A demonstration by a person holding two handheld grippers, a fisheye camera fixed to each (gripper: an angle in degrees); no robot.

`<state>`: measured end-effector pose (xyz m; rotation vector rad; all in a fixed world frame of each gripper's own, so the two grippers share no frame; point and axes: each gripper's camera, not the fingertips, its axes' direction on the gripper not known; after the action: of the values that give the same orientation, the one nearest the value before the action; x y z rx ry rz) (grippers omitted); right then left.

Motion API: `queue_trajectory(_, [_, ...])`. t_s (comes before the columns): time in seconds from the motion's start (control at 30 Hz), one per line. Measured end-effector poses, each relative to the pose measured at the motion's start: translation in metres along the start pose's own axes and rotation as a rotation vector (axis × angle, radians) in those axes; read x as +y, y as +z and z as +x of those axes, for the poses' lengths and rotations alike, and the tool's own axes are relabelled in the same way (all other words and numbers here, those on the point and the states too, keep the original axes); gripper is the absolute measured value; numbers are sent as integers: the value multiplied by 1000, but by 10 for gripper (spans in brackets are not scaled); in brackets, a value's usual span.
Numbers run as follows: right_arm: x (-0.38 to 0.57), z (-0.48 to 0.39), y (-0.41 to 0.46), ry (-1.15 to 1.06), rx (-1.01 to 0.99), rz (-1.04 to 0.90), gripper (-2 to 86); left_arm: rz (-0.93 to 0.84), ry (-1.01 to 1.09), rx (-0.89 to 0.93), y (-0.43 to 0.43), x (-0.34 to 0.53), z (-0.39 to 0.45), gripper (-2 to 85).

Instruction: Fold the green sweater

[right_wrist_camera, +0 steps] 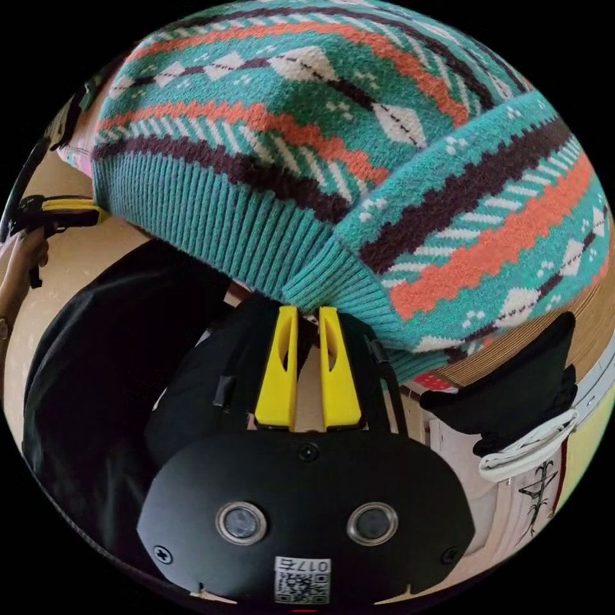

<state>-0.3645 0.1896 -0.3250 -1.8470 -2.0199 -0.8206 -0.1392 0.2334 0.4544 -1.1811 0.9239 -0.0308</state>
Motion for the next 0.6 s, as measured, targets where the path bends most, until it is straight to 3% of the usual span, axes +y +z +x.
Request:
queue_trajectory(0.07, [22, 5, -11, 66, -42, -7, 74, 8, -18, 58, -3, 26, -11, 40])
queue_trajectory(0.23, [80, 14, -63, 210, 34, 230, 137, 84, -92, 183, -39, 95, -28, 41])
queue_trajectory(0.37, [96, 28, -63, 90, 95, 261, 161, 42, -148, 139, -55, 135, -28, 7])
queue_trajectory(0.5, [99, 38, -86, 0, 107, 107, 108, -3, -112, 28, -79, 171, -15, -8])
queue_trajectory(0.53, [108, 47, -102, 4, 114, 101, 58, -3, -104, 6, -88, 180, -11, -9])
queue_trajectory(0.6, [140, 63, -134, -65, -9, 216, 44, -7, -103, -7, -100, 192, -6, -10])
